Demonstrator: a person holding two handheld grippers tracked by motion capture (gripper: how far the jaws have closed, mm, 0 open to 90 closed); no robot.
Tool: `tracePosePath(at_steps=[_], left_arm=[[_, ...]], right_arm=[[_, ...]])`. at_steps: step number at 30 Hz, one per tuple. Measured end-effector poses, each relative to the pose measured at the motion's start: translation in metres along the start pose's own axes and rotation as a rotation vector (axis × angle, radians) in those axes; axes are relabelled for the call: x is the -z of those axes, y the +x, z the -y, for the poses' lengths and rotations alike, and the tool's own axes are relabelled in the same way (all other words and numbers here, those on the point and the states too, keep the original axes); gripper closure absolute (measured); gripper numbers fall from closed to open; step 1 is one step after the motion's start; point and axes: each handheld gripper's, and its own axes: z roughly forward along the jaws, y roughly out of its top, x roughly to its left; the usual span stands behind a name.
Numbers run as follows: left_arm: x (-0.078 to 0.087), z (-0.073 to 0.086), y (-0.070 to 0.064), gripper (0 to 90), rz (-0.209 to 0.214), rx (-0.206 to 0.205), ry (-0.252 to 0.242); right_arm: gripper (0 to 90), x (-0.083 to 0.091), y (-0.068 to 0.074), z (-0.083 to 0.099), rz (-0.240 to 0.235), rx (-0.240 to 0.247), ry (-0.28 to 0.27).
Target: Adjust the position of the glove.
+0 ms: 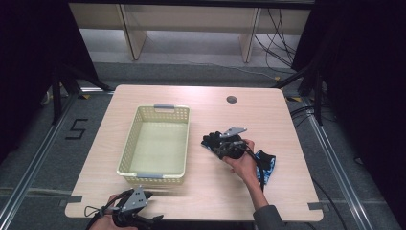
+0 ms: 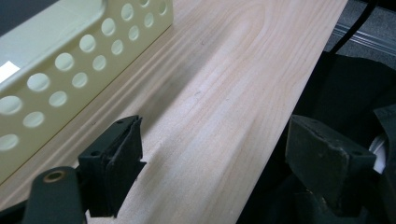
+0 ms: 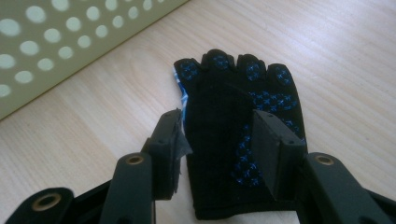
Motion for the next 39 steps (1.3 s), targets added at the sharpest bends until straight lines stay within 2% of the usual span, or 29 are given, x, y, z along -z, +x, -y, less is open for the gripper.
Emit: tracePosePath(at_steps=[2, 4, 5, 6, 8, 9, 10, 11, 12, 13, 14, 16, 17, 19, 20, 21, 22, 23, 24, 25, 26, 29, 31, 33, 34, 35, 36, 37, 39], left_arm=[[0.000, 0.000, 0.001, 18.5, 0.004, -0.004, 0.008], [0.000, 0.000, 0.000, 18.5, 0.002, 0.002, -0.001], [0.000, 0.000, 0.000, 18.5, -0.001, -0.003, 0.001], [-0.001, 0.000, 0.000, 18.5, 0.002, -0.002, 0.000], [0.000, 0.000, 0.000, 18.5, -0.003, 0.000, 0.002], [0.000, -0.001, 0.001, 18.5, 0.000, -0.023, 0.000], [0.000, 0.000, 0.000, 18.5, 0.001, 0.000, 0.001], [0.000, 0.000, 0.000, 18.5, 0.002, -0.007, 0.003], [0.000, 0.000, 0.000, 18.5, 0.002, -0.007, 0.003], [-0.001, 0.000, 0.000, 18.5, -0.002, 0.000, 0.001], [0.000, 0.000, 0.000, 18.5, -0.001, -0.004, 0.000], [0.000, 0.000, 0.000, 18.5, 0.000, -0.014, 0.007], [0.000, 0.000, 0.000, 18.5, 0.000, -0.011, 0.006], [0.000, 0.000, 0.000, 18.5, 0.000, -0.005, 0.001], [0.000, 0.000, 0.000, 18.5, 0.000, -0.005, 0.002], [0.000, 0.000, 0.000, 18.5, 0.004, -0.018, 0.014], [0.000, 0.000, 0.000, 18.5, 0.004, -0.018, 0.014], [-0.001, 0.000, -0.002, 18.5, 0.015, -0.005, 0.001], [-0.001, 0.000, -0.001, 18.5, 0.017, -0.007, 0.005], [0.000, -0.001, -0.001, 18.6, 0.013, -0.005, 0.005], [0.000, -0.001, -0.001, 18.6, 0.008, -0.014, 0.013], [0.000, 0.000, -0.001, 18.6, 0.009, -0.017, 0.012], [0.000, -0.001, -0.001, 18.7, 0.015, -0.002, 0.000], [0.000, -0.001, -0.002, 18.7, 0.011, -0.011, 0.004], [0.000, -0.001, -0.002, 18.7, 0.011, -0.011, 0.004], [-0.001, -0.001, -0.001, 18.7, 0.015, -0.012, 0.009], [0.000, -0.001, -0.002, 18.7, 0.011, -0.009, 0.005], [0.000, -0.001, -0.002, 18.8, 0.021, 0.000, -0.001], [0.000, 0.000, -0.001, 18.8, 0.012, -0.012, 0.001]], right_arm=[[55.3, -0.005, -0.002, 0.001, -0.001, -0.015, -0.014], [55.2, -0.006, -0.003, 0.002, 0.000, -0.016, 0.022], [55.1, -0.009, -0.003, 0.002, 0.003, -0.028, 0.010], [55.1, -0.008, -0.004, 0.002, -0.006, -0.025, 0.033], [55.0, -0.010, -0.005, 0.002, -0.003, -0.024, 0.036], [54.8, -0.016, -0.006, 0.004, -0.002, -0.033, 0.037], [54.8, -0.017, -0.006, 0.004, -0.003, -0.033, 0.042], [54.8, -0.018, -0.006, 0.004, -0.013, -0.050, 0.048], [55.0, -0.020, -0.008, 0.004, -0.006, -0.026, 0.046], [55.8, -0.020, -0.007, 0.004, -0.008, -0.039, 0.055], [56.1, -0.020, -0.008, 0.004, -0.007, -0.014, 0.065], [56.6, -0.020, -0.006, 0.004, 0.000, -0.015, 0.062], [57.5, -0.021, -0.005, 0.005, -0.002, 0.000, 0.058], [63.9, -0.021, -0.005, 0.005, 0.004, -0.007, 0.061], [63.9, -0.021, -0.005, 0.005, 0.004, -0.007, 0.061], [73.4, -0.021, -0.006, 0.006, 0.003, 0.009, 0.053], [73.4, -0.021, -0.006, 0.006, 0.003, 0.009, 0.053], [74.8, -0.020, -0.007, 0.006, -0.021, 0.014, 0.062], [79.2, -0.022, -0.006, 0.007, -0.012, 0.017, 0.045], [82.8, -0.021, -0.006, 0.006, -0.024, 0.018, 0.051], [84.4, -0.021, -0.005, 0.006, -0.035, 0.006, 0.054], [85.3, -0.022, -0.006, 0.006, -0.039, 0.027, 0.049], [86.2, -0.020, -0.007, 0.006, -0.041, 0.014, 0.050], [87.1, -0.017, -0.010, 0.005, -0.026, 0.030, -0.005], [87.1, -0.017, -0.010, 0.005, -0.026, 0.030, -0.005], [87.3, -0.008, -0.010, 0.002, -0.023, 0.018, 0.006], [87.4, -0.007, -0.014, 0.000, -0.012, 0.074, -0.035], [87.5, -0.002, -0.013, -0.003, -0.017, 0.062, -0.032], [87.7, 0.009, -0.012, -0.008, -0.032, 0.061, -0.042]])
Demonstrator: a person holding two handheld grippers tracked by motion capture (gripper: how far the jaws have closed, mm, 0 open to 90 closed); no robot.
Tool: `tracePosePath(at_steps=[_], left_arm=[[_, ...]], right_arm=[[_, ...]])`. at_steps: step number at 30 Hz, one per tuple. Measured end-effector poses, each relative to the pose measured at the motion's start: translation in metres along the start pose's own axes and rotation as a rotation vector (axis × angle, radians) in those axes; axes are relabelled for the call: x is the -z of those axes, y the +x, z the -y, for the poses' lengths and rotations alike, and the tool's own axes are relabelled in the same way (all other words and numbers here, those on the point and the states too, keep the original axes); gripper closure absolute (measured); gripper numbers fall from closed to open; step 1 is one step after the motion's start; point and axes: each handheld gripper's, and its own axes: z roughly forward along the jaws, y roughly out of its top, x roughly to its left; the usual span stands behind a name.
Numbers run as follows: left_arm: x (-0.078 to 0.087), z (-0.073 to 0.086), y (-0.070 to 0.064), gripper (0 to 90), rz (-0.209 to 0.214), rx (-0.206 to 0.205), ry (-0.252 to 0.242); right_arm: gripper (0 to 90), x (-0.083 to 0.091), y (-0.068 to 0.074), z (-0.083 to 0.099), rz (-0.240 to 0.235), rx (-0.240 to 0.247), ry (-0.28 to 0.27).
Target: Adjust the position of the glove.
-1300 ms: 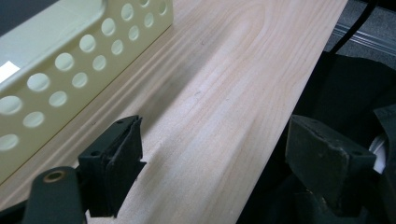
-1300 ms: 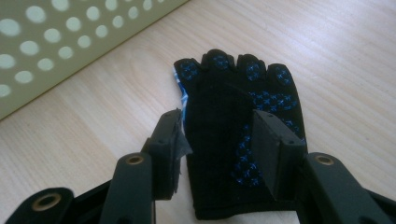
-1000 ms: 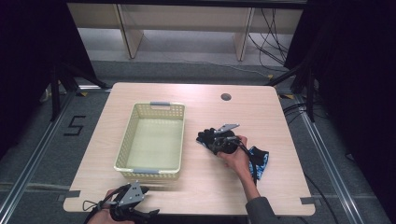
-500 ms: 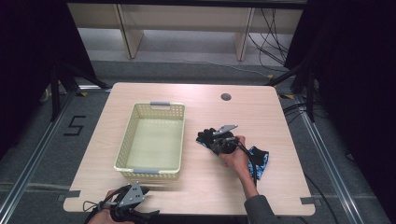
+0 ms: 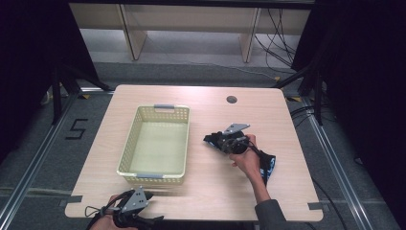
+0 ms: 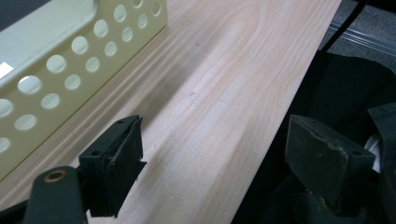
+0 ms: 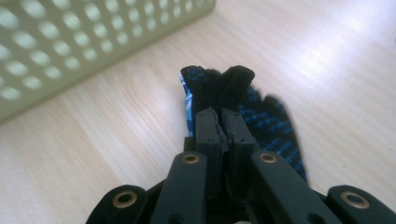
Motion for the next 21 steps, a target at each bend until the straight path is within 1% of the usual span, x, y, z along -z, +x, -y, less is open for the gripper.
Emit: tracePosePath(at_steps=[1, 2, 3, 4, 5, 6, 7, 8, 9, 10, 12, 13, 14, 15, 16, 17, 18, 19, 20, 21], left_arm=[[0.000, 0.000, 0.000, 18.8, 0.000, 0.000, 0.000], [0.001, 0.000, 0.000, 18.8, -0.007, 0.005, -0.001], [0.001, 0.000, 0.000, 18.8, -0.007, 0.005, -0.001], [0.001, 0.000, -0.001, 18.8, -0.003, 0.007, -0.004], [0.001, 0.000, 0.000, 18.8, -0.005, -0.001, 0.004], [0.001, 0.000, 0.000, 18.8, -0.005, -0.001, 0.004], [0.001, 0.000, 0.000, 18.8, -0.003, 0.002, 0.001], [0.001, 0.000, -0.001, 18.8, -0.003, 0.007, -0.003], [0.001, -0.001, 0.000, 18.8, -0.007, 0.005, -0.005], [0.002, -0.001, 0.000, 18.8, -0.006, 0.002, 0.000], [0.002, -0.001, 0.000, 18.8, -0.010, 0.004, -0.004], [0.002, -0.001, 0.000, 18.8, -0.011, 0.004, -0.005], [0.002, -0.001, 0.000, 18.9, -0.007, 0.007, -0.005], [0.002, -0.001, 0.000, 18.9, -0.008, 0.007, -0.005], [0.002, -0.001, 0.000, 18.9, -0.010, 0.003, -0.006], [0.003, -0.001, 0.001, 18.9, -0.011, -0.016, -0.005], [0.002, -0.001, 0.000, 18.9, -0.010, 0.003, -0.005], [0.002, -0.001, 0.000, 18.9, -0.011, 0.006, -0.005], [0.003, -0.001, 0.000, 18.9, -0.015, 0.004, -0.007], [0.003, -0.001, 0.000, 18.9, -0.013, 0.006, -0.008]], right_arm=[[87.7, 0.004, -0.001, -0.003, -0.002, 0.017, -0.021], [87.9, 0.010, 0.000, -0.006, -0.011, 0.016, -0.024], [87.9, 0.010, 0.000, -0.006, -0.011, 0.016, -0.024], [88.5, 0.020, 0.001, -0.009, -0.032, -0.004, -0.072], [88.5, 0.022, 0.001, -0.011, -0.037, 0.009, -0.091], [88.5, 0.022, 0.001, -0.011, -0.037, 0.009, -0.091], [88.6, 0.031, 0.002, -0.013, -0.046, 0.020, -0.107], [88.6, 0.031, 0.002, -0.013, -0.046, 0.020, -0.107], [88.6, 0.033, 0.002, -0.014, -0.056, 0.026, -0.121], [88.6, 0.041, 0.005, -0.014, -0.081, 0.024, -0.127], [88.6, 0.043, 0.006, -0.014, -0.088, 0.022, -0.129], [88.6, 0.046, 0.009, -0.014, -0.101, 0.036, -0.145], [88.6, 0.051, 0.012, -0.013, -0.110, 0.039, -0.147], [88.6, 0.057, 0.017, -0.011, -0.136, 0.060, -0.154], [88.6, 0.057, 0.017, -0.011, -0.136, 0.060, -0.154], [88.6, 0.061, 0.020, -0.009, -0.155, 0.061, -0.151], [88.6, 0.065, 0.023, -0.007, -0.168, 0.067, -0.155], [88.6, 0.068, 0.025, -0.006, -0.170, 0.103, -0.179], [88.6, 0.071, 0.029, -0.004, -0.191, 0.081, -0.171], [88.6, 0.075, 0.032, -0.002, -0.207, 0.075, -0.168]])
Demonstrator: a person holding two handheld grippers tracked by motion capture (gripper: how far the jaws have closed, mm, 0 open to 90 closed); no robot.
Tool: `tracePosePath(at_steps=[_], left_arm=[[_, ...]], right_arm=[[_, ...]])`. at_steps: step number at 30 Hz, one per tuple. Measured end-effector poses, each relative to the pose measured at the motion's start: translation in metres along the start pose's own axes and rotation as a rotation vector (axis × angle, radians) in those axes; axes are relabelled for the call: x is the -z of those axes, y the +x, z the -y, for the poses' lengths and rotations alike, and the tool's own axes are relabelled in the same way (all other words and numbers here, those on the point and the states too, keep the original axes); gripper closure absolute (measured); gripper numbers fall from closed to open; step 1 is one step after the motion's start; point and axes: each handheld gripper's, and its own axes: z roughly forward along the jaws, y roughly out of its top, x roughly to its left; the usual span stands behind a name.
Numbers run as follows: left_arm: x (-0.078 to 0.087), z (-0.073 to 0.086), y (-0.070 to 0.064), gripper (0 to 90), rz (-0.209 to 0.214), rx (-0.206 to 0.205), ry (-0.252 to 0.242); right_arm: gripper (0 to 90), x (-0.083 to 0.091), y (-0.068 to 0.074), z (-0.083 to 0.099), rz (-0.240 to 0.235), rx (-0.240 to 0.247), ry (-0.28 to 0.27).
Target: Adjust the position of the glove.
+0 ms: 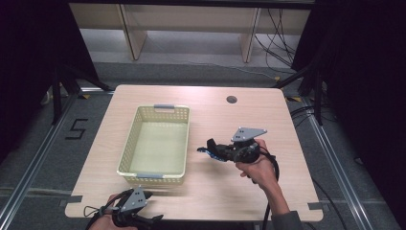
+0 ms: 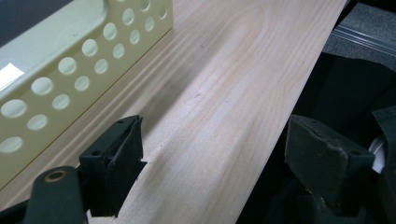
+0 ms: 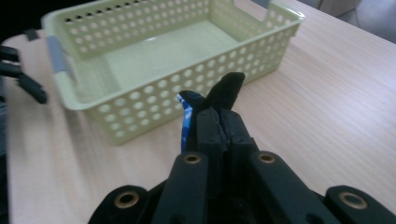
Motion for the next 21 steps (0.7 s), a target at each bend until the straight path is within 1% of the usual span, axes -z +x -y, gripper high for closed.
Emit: tracePosePath(at_steps=[1, 2, 3, 4, 6, 7, 8, 9, 10, 11, 12, 14, 15, 16, 17, 18, 19, 20, 21], left_arm=[[0.000, 0.000, 0.000, 18.9, 0.005, 0.000, 0.004], [0.000, 0.000, 0.000, 18.9, -0.001, -0.014, 0.001], [0.000, 0.000, 0.000, 18.9, 0.004, -0.001, 0.005], [0.000, 0.000, 0.000, 18.9, 0.002, 0.001, -0.003], [0.000, 0.000, 0.000, 18.9, 0.000, 0.002, -0.003], [0.000, 0.000, 0.001, 18.9, 0.008, 0.000, 0.000], [0.000, 0.000, 0.000, 18.9, 0.009, 0.001, 0.000], [0.000, 0.000, 0.000, 18.9, -0.003, -0.002, 0.002], [0.000, 0.000, 0.000, 18.9, -0.003, -0.002, 0.002], [0.000, 0.000, 0.000, 18.9, 0.000, -0.002, 0.002], [0.001, 0.000, 0.001, 18.9, -0.002, -0.017, 0.014], [0.000, 0.000, 0.001, 18.9, -0.001, -0.012, 0.011], [0.000, 0.000, 0.000, 18.9, 0.012, 0.002, 0.001], [-0.001, 0.000, 0.000, 18.9, 0.014, 0.009, -0.006], [0.001, 0.000, 0.000, 19.0, -0.003, -0.006, 0.005], [0.000, 0.000, 0.001, 18.9, -0.002, -0.023, 0.004], [0.000, 0.000, 0.001, 19.0, -0.002, -0.023, 0.004], [0.000, 0.000, 0.000, 19.0, -0.001, -0.004, 0.004], [0.000, 0.000, 0.000, 18.9, -0.003, -0.005, 0.003]], right_arm=[[88.6, 0.002, 0.003, 0.001, -0.006, 0.010, -0.018], [88.6, 0.003, 0.006, 0.003, -0.033, 0.027, -0.020], [88.6, 0.007, 0.009, 0.007, -0.059, 0.023, -0.023], [88.6, 0.008, 0.012, 0.010, -0.071, 0.002, -0.023], [88.5, 0.010, 0.013, 0.012, -0.079, -0.005, -0.020], [88.6, 0.012, 0.017, 0.018, -0.108, -0.016, -0.030], [88.6, 0.012, 0.017, 0.018, -0.108, -0.016, -0.030], [88.6, 0.013, 0.020, 0.024, -0.122, -0.009, -0.021], [88.6, 0.013, 0.020, 0.024, -0.122, -0.009, -0.021], [88.6, 0.013, 0.022, 0.030, -0.136, -0.001, -0.013], [88.6, 0.012, 0.022, 0.034, -0.156, 0.013, -0.012], [88.5, 0.013, 0.023, 0.036, -0.152, 0.014, -0.006], [88.5, 0.013, 0.028, 0.044, -0.179, 0.017, 0.013], [88.5, 0.013, 0.028, 0.044, -0.179, 0.017, 0.013], [88.5, 0.012, 0.029, 0.047, -0.191, 0.036, 0.020], [88.5, 0.011, 0.033, 0.054, -0.201, 0.044, 0.049], [88.5, 0.011, 0.033, 0.054, -0.201, 0.044, 0.049], [88.5, 0.010, 0.034, 0.057, -0.203, 0.061, 0.069], [88.4, 0.007, 0.035, 0.069, -0.209, 0.058, 0.122]])
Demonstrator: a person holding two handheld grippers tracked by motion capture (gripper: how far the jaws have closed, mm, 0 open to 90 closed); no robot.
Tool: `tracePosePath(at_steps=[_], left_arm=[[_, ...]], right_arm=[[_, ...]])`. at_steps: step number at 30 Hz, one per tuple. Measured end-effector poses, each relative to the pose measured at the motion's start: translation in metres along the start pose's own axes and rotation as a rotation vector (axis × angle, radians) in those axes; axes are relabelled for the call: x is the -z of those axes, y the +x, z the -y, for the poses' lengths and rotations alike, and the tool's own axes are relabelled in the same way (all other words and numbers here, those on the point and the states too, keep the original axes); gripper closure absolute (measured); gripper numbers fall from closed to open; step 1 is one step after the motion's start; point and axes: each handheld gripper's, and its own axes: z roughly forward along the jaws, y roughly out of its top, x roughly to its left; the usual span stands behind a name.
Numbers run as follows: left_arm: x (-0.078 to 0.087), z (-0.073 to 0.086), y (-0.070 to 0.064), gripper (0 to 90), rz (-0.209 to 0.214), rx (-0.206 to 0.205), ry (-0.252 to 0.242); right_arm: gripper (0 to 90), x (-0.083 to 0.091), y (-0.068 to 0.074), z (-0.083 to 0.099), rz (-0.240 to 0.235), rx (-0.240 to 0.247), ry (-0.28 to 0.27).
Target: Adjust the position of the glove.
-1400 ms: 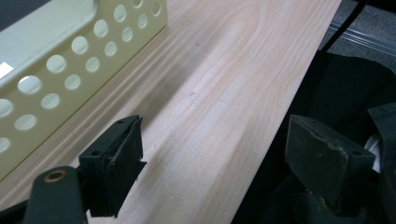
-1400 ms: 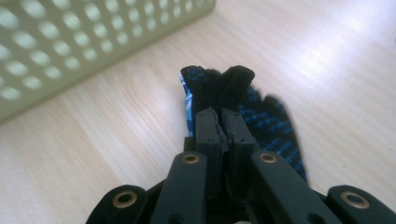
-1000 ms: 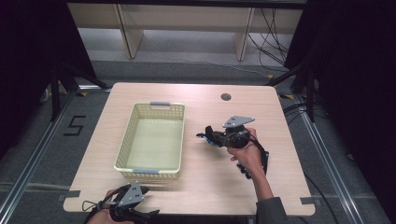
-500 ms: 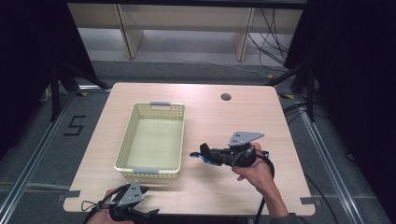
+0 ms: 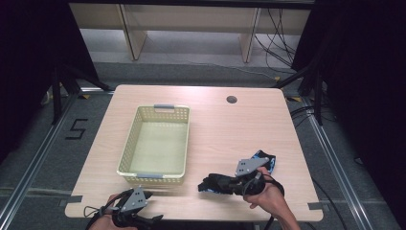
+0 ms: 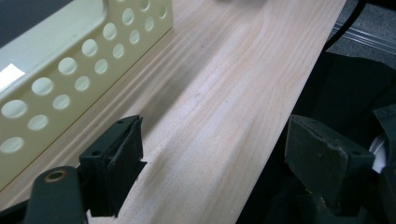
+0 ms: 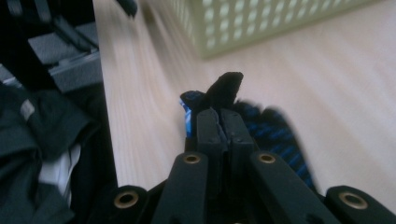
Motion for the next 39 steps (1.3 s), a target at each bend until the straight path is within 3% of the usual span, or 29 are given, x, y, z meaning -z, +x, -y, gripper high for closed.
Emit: tracePosePath(at_steps=[3, 5, 11, 15, 16, 19, 20, 22, 23, 24, 25, 27, 28, 29, 31, 32, 33, 34, 36, 39], left_arm=[[0.000, 0.000, 0.001, 18.9, -0.003, -0.012, 0.008], [-0.001, 0.000, 0.000, 18.9, 0.004, 0.003, 0.001], [-0.002, 0.000, 0.000, 18.9, 0.013, 0.000, 0.008], [-0.002, 0.001, -0.001, 18.9, 0.010, 0.006, 0.001], [-0.001, 0.000, 0.000, 18.9, 0.001, -0.011, 0.006], [-0.001, 0.000, 0.000, 18.9, 0.006, 0.000, 0.007], [-0.001, 0.000, 0.000, 18.9, 0.007, -0.006, 0.005], [-0.001, 0.000, 0.000, 18.9, 0.001, -0.003, 0.002], [-0.001, 0.000, 0.000, 18.9, 0.006, -0.004, 0.004], [-0.001, 0.000, 0.000, 18.9, 0.006, -0.004, 0.004], [0.000, 0.000, -0.001, 18.9, 0.006, -0.009, 0.006], [-0.001, 0.000, 0.000, 18.9, 0.006, -0.013, 0.008], [-0.001, 0.000, -0.001, 18.9, 0.004, -0.006, 0.003], [-0.001, 0.000, 0.000, 18.9, 0.002, -0.018, 0.011], [-0.001, 0.000, -0.001, 18.9, 0.007, -0.009, 0.008], [-0.001, 0.000, -0.001, 18.9, 0.009, -0.006, 0.006], [-0.001, 0.000, -0.001, 18.9, 0.007, -0.008, 0.007], [-0.001, 0.000, -0.001, 18.9, 0.008, -0.007, 0.006], [0.000, 0.000, -0.001, 18.9, 0.006, -0.012, 0.008], [-0.001, 0.000, -0.001, 18.9, 0.013, -0.004, 0.008]], right_arm=[[88.4, -0.003, 0.000, 0.010, -0.011, -0.013, 0.043], [88.4, -0.004, 0.002, 0.018, -0.011, 0.012, 0.078], [86.3, -0.003, 0.001, 0.025, 0.003, 0.042, 0.098], [82.5, -0.005, 0.002, 0.030, 0.056, 0.031, 0.167], [80.3, -0.006, 0.002, 0.031, 0.067, 0.026, 0.157], [70.9, 0.001, 0.001, 0.028, 0.095, -0.008, 0.137], [62.4, 0.010, -0.001, 0.025, 0.159, -0.065, 0.077], [62.2, 0.021, -0.006, 0.025, 0.225, -0.074, 0.042], [62.1, 0.026, -0.007, 0.025, 0.270, -0.080, 0.033], [62.1, 0.026, -0.007, 0.025, 0.270, -0.080, 0.033], [62.1, 0.032, -0.010, 0.026, 0.301, -0.076, 0.020], [63.0, 0.048, -0.016, 0.029, 0.391, -0.101, 0.008], [65.1, 0.059, -0.021, 0.033, 0.444, -0.136, -0.001], [66.0, 0.064, -0.022, 0.035, 0.467, -0.152, -0.001], [65.9, 0.067, -0.023, 0.036, 0.480, -0.155, 0.001], [66.1, 0.070, -0.022, 0.038, 0.496, -0.190, 0.011], [68.6, 0.073, -0.027, 0.040, 0.513, -0.150, 0.013], [75.6, 0.075, -0.029, 0.044, 0.529, -0.172, 0.029], [81.2, 0.075, -0.031, 0.047, 0.539, -0.189, 0.043], [86.4, 0.073, -0.036, 0.055, 0.560, -0.218, 0.114]])
